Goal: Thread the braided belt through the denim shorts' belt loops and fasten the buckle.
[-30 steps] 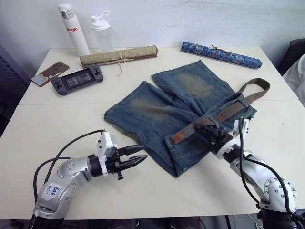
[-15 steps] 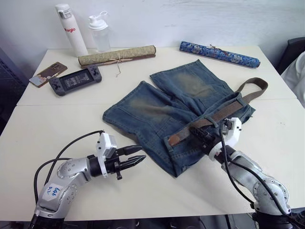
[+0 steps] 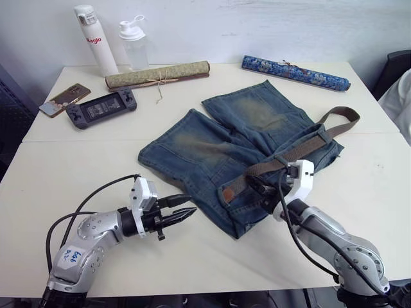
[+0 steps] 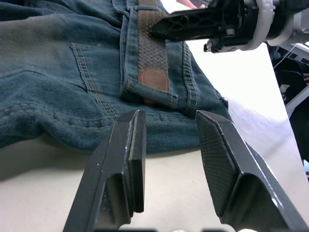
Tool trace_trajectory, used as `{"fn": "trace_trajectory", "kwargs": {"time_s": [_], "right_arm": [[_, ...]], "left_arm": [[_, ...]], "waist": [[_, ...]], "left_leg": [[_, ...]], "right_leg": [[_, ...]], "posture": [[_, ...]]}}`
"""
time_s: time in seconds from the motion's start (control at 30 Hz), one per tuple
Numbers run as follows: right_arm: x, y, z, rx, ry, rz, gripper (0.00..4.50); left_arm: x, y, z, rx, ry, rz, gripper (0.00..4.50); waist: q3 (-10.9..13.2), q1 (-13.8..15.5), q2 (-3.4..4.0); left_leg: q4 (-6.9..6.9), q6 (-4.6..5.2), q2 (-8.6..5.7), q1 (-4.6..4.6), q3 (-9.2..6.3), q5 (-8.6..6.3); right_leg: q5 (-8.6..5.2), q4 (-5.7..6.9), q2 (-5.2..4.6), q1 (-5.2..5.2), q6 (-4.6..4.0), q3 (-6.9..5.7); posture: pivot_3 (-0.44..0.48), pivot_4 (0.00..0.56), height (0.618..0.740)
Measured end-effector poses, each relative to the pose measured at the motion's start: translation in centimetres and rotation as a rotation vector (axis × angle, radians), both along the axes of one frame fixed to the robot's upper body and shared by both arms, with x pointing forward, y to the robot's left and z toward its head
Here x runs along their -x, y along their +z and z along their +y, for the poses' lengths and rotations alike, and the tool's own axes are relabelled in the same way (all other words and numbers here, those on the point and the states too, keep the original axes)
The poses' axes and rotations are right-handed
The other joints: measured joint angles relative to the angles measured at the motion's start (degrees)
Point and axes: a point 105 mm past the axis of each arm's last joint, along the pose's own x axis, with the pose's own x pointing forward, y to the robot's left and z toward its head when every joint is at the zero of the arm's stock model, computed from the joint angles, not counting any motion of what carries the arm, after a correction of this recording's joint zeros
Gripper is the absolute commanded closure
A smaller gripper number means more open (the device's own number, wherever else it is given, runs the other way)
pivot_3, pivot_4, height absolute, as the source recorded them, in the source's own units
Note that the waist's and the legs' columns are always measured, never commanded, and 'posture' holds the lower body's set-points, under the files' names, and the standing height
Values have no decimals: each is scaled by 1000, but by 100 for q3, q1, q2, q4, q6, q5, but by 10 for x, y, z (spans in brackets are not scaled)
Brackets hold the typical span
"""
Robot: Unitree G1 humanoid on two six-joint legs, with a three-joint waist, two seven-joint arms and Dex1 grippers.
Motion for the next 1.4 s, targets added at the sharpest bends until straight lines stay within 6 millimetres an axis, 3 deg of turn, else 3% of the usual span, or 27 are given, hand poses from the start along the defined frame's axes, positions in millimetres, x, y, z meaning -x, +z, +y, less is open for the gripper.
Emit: {"fn": "trace_trajectory", "kwargs": {"time_s": [0.23, 0.6, 1.07, 1.3, 1.4], "right_arm": [[-3, -30, -1, -135, -6, 195, 4500], [-7, -28, 14, -370, 152, 295, 4500], [-12, -28, 40, -232, 383, 250, 4500], [-11, -28, 44, -207, 432, 225, 4500], [-11, -29, 44, -198, 439, 220, 4500]], "left_arm": [[-3, 3, -4, 4, -2, -2, 2598], [-3, -1, -13, -7, -34, 65, 2598], [1, -19, -1, 28, -29, 359, 2598], [0, -42, 19, 5, 16, 494, 2598], [1, -42, 16, 7, 2, 514, 2598]], "waist": [[0, -2, 0], [-1, -160, -1], [-18, -292, -30], [-24, -306, -39], [-27, -299, -45]], "left_leg": [[2, 1, -1, 0, 1, -1], [-1, 3, 8, 5, 1, -2], [-2, -10, 25, 18, 1, -3], [-3, -24, 35, 26, 3, -8], [-3, -27, 37, 26, 2, -10]], "right_leg": [[0, 2, 0, 1, 0, 1], [-1, 8, 9, 1, -3, 0], [-5, 18, 17, 3, -9, 1], [-9, 20, 22, 5, -17, 3], [-9, 19, 21, 6, -18, 4]], "posture": [[0, 150, 717], [0, 150, 717], [0, 150, 717], [0, 150, 717], [0, 150, 717]]}}
